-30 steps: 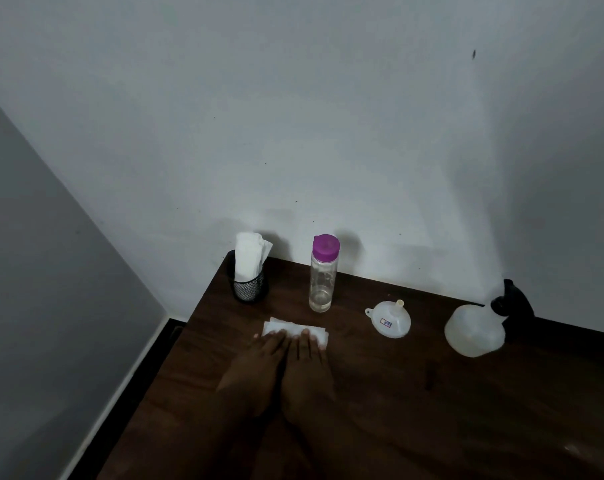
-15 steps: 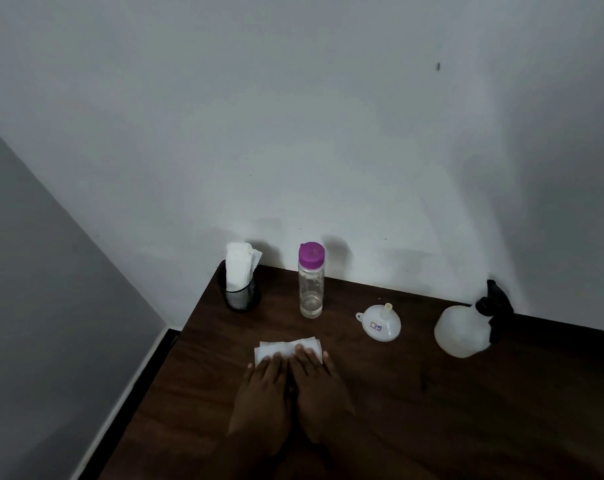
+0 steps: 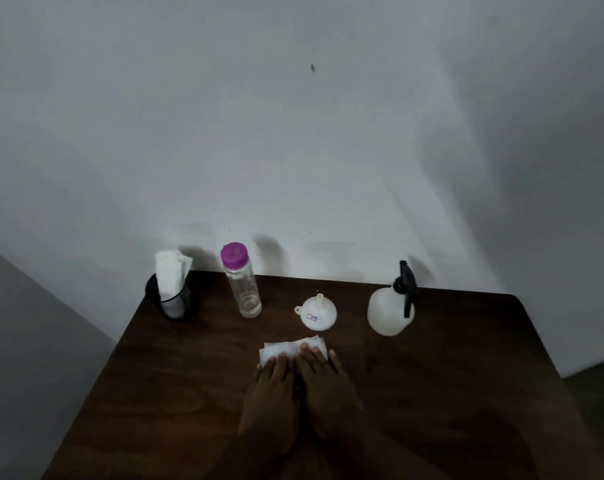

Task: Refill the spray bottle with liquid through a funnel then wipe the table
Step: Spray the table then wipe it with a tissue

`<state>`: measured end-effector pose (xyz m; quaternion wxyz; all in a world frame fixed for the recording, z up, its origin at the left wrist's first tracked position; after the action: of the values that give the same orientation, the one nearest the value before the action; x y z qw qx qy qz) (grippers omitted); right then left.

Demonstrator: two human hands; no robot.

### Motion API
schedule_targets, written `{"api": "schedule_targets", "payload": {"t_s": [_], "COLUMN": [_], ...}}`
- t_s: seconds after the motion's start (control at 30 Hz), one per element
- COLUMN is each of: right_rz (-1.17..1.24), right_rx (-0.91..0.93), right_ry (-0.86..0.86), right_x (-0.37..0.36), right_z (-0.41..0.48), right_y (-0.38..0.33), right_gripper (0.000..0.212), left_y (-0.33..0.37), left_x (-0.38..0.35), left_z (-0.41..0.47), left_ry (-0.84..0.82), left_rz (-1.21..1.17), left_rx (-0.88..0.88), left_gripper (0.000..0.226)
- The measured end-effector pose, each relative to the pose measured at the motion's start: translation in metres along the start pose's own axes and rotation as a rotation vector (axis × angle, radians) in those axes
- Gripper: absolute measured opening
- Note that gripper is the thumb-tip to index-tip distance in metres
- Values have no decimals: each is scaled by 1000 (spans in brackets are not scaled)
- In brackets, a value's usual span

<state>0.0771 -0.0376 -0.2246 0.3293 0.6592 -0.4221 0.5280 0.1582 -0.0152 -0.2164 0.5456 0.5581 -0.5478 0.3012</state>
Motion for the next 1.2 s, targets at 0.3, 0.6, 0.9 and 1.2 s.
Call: {"api": "schedule_targets", "payload": {"t_s": [0.3,0.6,0.9,1.2], "right_rz": [3,66,58,147], "right_rx": [-83,-200,-290,-412], "right_ry": [6,-101,15,-91], "right_x": [-14,-27,-32,-48], "right_z": [-33,-73,-114,-165], "right_y": [76,149,221,275], "right_gripper": [85,76,77,84], "left_y": [85,155,235,305], "left_x": [2,-21,-34,-59], "left_z": [24,41,64,83], "left_ry": [12,-118,-100,-136], "left_rz": [9,-23,-50,50], "left_rx": [-104,-144,-255,-371], "left_gripper": [74,92,89,64]}}
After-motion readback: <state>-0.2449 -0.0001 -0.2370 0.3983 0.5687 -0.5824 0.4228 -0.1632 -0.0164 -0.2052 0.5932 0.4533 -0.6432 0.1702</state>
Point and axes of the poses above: each hand's wrist, its own z-axis towards the middle knuckle, its own x-axis out of the back of the hand, y = z × x, the point moved 10 cm from there along z, towards the middle knuckle, and after that the axes turned 7 degrees about -z, right-handed, at the moved point
